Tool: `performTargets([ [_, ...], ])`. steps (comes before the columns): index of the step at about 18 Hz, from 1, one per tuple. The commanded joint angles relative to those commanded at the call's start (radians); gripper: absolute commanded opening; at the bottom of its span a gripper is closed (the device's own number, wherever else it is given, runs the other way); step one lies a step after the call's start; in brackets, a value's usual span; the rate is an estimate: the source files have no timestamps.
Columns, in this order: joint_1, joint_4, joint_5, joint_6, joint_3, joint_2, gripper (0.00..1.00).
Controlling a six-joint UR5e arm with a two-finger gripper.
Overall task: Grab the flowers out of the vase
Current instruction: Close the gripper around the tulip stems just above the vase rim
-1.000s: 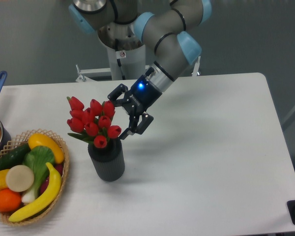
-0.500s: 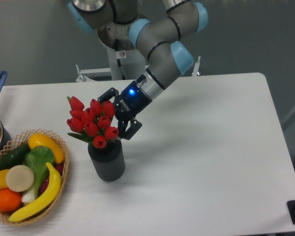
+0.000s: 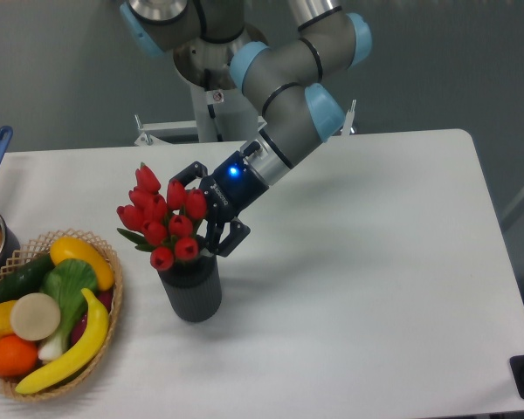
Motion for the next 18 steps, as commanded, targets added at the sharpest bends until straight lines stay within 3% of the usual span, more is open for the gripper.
performTargets([
  [9, -0.012, 0.0, -0.005, 0.0, -0.002, 0.008, 0.98],
  [11, -0.026, 0.0, -0.006, -0.008, 0.003, 0.006, 0.86],
  [15, -0.026, 0.0, -0.003, -0.014, 0.006, 0.003, 0.72],
  [18, -0.026, 0.0, -0.003, -0.012, 0.008, 0.0, 0.66],
])
